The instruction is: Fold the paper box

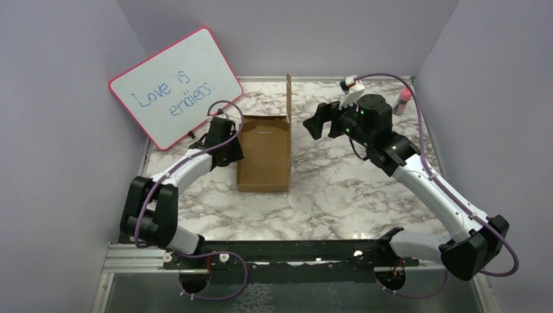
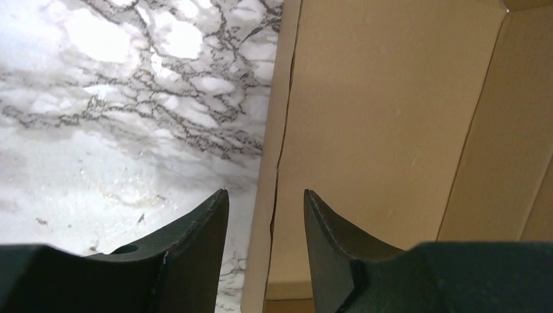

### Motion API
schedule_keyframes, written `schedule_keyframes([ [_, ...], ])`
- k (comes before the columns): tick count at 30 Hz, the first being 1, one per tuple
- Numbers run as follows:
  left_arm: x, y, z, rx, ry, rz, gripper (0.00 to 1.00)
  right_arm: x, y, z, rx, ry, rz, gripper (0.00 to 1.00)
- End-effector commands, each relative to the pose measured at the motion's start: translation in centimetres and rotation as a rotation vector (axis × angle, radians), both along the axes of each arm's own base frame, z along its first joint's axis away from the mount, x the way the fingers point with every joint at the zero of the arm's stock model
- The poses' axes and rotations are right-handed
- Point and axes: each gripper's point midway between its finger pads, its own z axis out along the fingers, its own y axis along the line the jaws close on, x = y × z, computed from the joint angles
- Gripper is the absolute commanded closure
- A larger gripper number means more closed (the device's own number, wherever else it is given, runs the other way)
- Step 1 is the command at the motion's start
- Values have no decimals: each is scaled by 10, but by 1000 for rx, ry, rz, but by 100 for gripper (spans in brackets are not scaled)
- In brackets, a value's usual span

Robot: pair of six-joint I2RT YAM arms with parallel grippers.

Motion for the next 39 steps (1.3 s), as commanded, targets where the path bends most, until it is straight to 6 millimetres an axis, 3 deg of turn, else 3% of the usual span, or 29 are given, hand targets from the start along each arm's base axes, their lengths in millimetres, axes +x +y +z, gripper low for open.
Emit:
schedule_keyframes([
  [1,25,-9,6,-4,-2,-37,53,-3,4,14,28,-19,24,0],
  [7,39,-8,-6,57,46,-61,66,-1,-1,16,17,-37,-1,0],
  [12,44,-6,-3,140,51,-90,87,1,-5,30,20,-82,-22,0],
  [15,48,-1,10,234,41,-115,100,2,-8,42,29,-114,-31,0],
  [23,67,-3,71,566,-68,-256,100,-1,-13,76,45,-239,-29,0],
  [27,72,-9,97,738,-125,-369,100,1,-27,90,31,-313,-89,0],
  [30,74,-13,120,869,-173,-437,100,14,-40,84,-25,-327,-169,0],
  [34,76,-27,149,926,-250,-516,100,38,-51,59,-101,-316,-248,0],
  [39,72,-41,177,1060,-327,-589,100,61,-62,35,-49,-285,-271,0],
])
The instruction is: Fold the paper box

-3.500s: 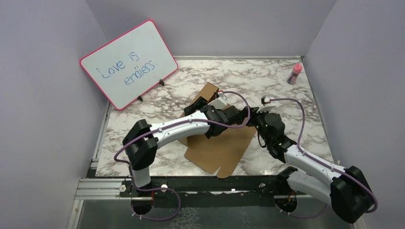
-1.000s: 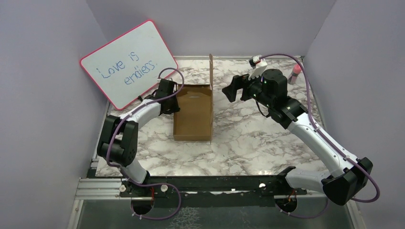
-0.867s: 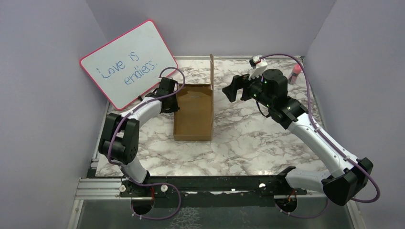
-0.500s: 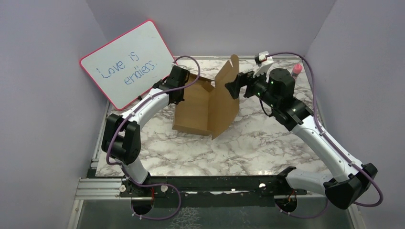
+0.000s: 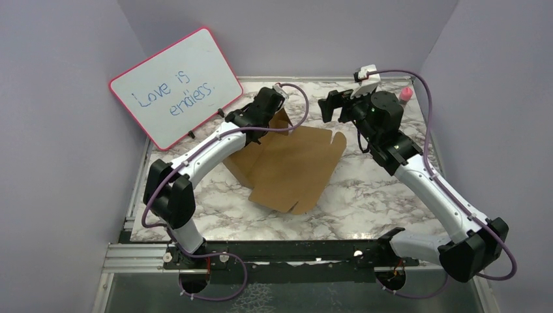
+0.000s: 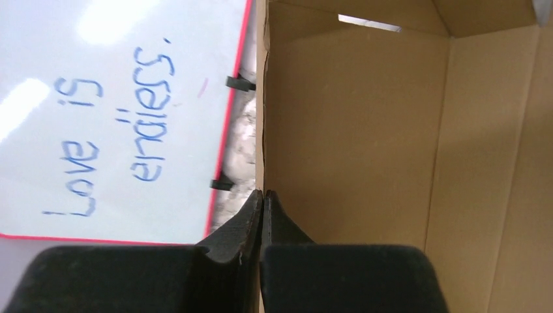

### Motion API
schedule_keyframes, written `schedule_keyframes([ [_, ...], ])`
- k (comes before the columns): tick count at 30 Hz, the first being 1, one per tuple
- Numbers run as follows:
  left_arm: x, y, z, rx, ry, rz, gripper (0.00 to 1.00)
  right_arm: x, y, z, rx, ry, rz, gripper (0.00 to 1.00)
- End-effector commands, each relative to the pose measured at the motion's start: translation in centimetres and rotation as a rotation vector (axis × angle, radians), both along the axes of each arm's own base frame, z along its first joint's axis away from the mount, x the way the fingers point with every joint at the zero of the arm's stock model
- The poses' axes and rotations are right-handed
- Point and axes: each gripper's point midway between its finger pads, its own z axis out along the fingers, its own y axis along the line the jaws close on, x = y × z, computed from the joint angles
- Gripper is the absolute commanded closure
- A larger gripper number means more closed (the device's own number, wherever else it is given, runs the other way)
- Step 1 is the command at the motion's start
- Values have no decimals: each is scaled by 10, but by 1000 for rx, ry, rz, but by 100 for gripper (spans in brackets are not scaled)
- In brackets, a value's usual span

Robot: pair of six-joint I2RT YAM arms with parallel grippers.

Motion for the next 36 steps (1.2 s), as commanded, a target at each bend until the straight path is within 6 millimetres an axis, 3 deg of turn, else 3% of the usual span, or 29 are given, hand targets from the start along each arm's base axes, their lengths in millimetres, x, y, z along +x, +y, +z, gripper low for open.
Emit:
schedule_keyframes([
  [1,1,-1,52,168,-130,-88,100,27,-22,-20,57,-10,-57,0],
  [5,-7,-14,60,214,-183,-173,100,42,-32,-48,123,-21,54,0],
  [11,-33,-36,49,351,-223,-277,100,68,-9,-122,81,30,197,1],
  [16,-53,-55,41,394,-239,-342,100,75,12,-163,90,32,329,2],
  [19,-63,-66,39,405,-254,-370,99,76,12,-183,89,38,359,2],
  [23,-76,-78,31,424,-256,-409,86,69,11,-209,93,77,432,3],
  [26,-83,-86,30,425,-268,-418,70,61,14,-221,88,86,494,4],
  [31,-91,-93,42,372,-298,-423,53,59,1,-225,95,106,534,12],
  [36,-95,-99,59,256,-323,-432,39,57,-13,-222,114,105,554,13],
])
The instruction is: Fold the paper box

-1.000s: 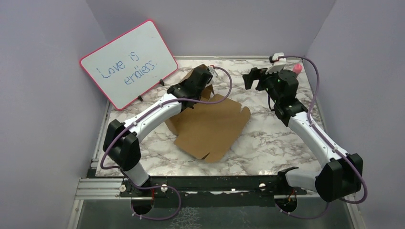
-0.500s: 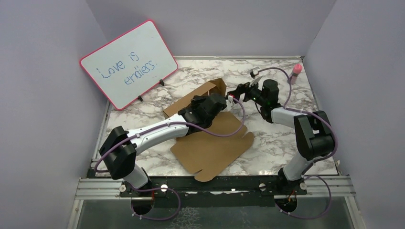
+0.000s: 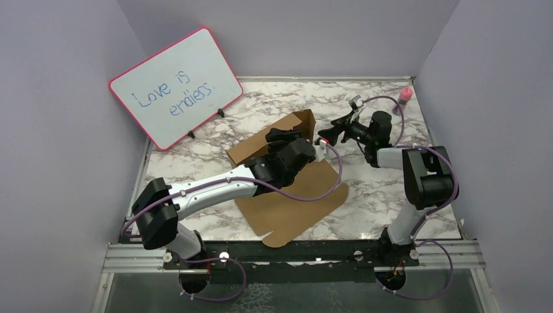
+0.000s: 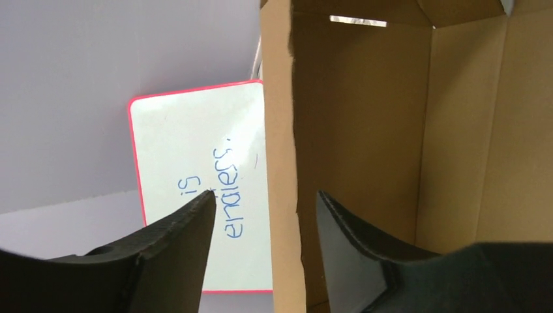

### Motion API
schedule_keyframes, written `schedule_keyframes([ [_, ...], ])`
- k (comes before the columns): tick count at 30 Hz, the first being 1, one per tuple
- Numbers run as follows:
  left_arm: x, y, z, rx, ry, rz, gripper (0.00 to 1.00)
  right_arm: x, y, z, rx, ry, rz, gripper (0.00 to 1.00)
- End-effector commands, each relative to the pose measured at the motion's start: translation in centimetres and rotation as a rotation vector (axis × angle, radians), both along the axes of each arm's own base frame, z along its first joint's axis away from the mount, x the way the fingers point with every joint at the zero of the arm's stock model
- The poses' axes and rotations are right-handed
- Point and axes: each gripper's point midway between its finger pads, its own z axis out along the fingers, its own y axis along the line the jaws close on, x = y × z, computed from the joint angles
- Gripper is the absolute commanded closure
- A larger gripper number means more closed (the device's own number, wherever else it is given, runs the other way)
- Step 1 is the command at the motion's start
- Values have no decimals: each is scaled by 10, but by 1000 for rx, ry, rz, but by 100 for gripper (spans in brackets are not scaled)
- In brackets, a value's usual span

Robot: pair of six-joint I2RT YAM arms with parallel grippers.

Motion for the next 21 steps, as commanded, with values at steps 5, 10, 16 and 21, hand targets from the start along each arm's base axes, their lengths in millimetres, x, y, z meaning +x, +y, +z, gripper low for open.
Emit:
schedule_keyframes([
  [5,-14,-25,72,-455,14,-117,20,-7,0,10,38,-16,139,13],
  [10,9,-18,112,-771,48,-93,1,-15,2,27,99,-45,127,13],
  [16,56,-3,101,-975,203,2,1,-22,-1,37,90,-124,62,13],
  [21,80,-7,80,-1101,364,21,1,-24,2,34,97,-119,92,16],
])
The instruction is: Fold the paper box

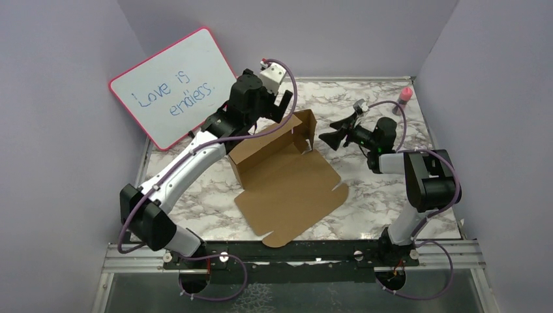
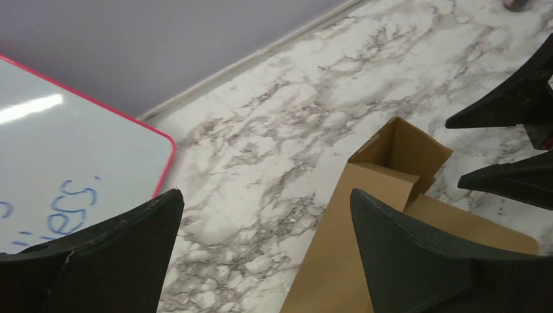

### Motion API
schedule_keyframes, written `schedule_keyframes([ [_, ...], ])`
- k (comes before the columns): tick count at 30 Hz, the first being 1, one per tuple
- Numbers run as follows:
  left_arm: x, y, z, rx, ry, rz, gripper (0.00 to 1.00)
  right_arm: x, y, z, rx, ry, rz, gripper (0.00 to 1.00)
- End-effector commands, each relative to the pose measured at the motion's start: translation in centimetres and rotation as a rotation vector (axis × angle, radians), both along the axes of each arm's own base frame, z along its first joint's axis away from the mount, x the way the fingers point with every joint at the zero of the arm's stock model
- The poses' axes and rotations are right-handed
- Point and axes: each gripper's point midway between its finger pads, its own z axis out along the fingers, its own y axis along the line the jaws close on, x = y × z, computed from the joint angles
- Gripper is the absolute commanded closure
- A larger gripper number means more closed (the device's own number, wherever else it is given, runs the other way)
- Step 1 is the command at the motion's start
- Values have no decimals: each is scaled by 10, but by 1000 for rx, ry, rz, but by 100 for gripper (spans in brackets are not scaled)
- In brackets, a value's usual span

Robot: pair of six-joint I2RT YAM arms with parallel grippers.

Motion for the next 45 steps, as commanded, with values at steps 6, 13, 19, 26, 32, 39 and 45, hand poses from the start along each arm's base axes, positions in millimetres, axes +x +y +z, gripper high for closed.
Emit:
schedule_keyframes([
  [6,19,-38,-56,-212,317,-168,4,25,5,6,-46,-53,43,18],
  [13,19,-54,-86,-186,449,-226,8,43,7,-2,-67,-34,89,18],
  [19,13,-62,-103,-180,512,-273,10,37,18,-14,-91,-35,250,18],
  [26,10,-67,-129,-151,598,-296,19,28,30,-17,-60,-30,374,17],
  [32,10,-71,-137,-138,630,-315,28,34,42,-19,-68,-25,407,16],
  [39,10,-68,-139,-125,635,-307,30,41,42,-19,-90,-23,342,19],
  [45,14,-63,-141,-108,628,-272,30,39,33,-5,-120,-53,182,47],
])
